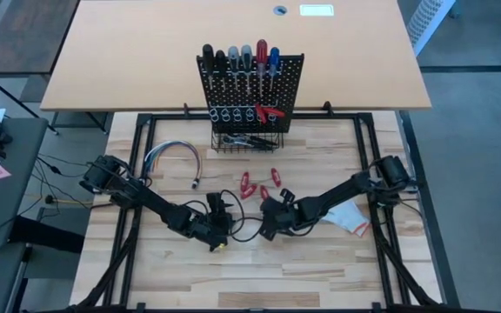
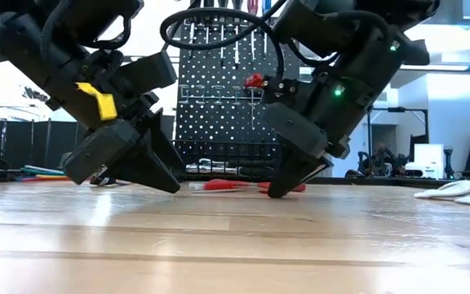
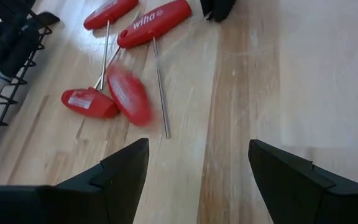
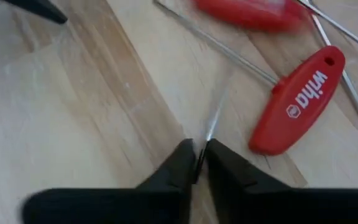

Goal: Hang tools onto peg board
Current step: Hang the red allen wrench on the pegboard

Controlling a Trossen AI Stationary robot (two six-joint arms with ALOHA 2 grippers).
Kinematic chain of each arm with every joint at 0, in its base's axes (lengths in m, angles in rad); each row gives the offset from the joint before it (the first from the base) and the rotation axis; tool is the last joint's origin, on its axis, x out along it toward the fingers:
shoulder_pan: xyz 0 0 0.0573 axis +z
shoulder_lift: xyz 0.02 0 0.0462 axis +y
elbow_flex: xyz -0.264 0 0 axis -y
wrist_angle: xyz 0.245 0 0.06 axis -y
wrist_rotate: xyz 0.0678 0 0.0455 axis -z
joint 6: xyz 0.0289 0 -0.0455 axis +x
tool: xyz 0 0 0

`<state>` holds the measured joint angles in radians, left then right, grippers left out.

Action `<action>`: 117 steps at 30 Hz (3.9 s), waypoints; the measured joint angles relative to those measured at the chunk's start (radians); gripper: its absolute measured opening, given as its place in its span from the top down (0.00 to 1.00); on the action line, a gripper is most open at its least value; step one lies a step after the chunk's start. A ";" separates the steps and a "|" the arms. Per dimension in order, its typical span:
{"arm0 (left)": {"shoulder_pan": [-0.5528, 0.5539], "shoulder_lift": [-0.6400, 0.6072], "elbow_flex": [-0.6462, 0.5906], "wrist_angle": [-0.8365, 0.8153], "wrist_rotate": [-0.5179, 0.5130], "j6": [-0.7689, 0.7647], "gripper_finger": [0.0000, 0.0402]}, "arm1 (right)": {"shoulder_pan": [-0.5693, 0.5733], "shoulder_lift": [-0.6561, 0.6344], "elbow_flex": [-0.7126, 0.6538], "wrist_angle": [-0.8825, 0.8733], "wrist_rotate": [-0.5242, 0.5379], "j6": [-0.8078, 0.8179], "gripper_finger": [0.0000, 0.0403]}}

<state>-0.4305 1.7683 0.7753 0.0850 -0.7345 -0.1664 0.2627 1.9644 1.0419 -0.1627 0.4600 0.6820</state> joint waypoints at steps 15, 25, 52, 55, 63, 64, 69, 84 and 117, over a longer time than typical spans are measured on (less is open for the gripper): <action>-0.111 -0.166 -0.078 -0.012 -0.314 -0.058 0.33 | 0.008 -0.014 -0.289 0.821 0.074 -0.112 1.00; -0.140 -0.302 -0.340 0.619 -0.256 0.077 0.33 | 0.049 -0.018 -0.363 1.503 0.087 -0.466 1.00; -0.026 -0.157 -0.080 1.086 0.368 0.480 0.57 | 0.163 -0.021 -0.206 1.646 -0.030 -0.848 1.00; -0.031 -0.157 -0.059 1.045 0.366 0.490 0.62 | 0.163 -0.021 -0.206 1.636 -0.032 -0.848 1.00; -0.063 -0.176 -0.058 1.013 0.317 0.548 0.74 | 0.178 -0.021 -0.206 1.637 -0.034 -0.852 1.00; -0.071 -0.187 -0.058 0.997 0.304 0.559 0.76 | 0.180 -0.021 -0.206 1.639 -0.034 -0.858 1.00; -0.096 -0.246 -0.058 0.940 0.266 0.593 0.83 | 0.189 -0.021 -0.206 1.641 -0.032 -0.872 1.00; -0.099 -0.264 -0.058 0.870 0.231 0.589 0.99 | 0.182 -0.024 -0.205 1.558 -0.028 -0.851 0.93; 0.055 -0.261 -0.058 0.346 -0.325 0.256 1.00 | 0.085 -0.346 -0.104 0.526 0.335 -0.507 0.47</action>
<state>-0.3756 1.5070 0.7174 0.4313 -1.0597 0.0895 0.3476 1.6188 0.9381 0.3630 0.7946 0.1749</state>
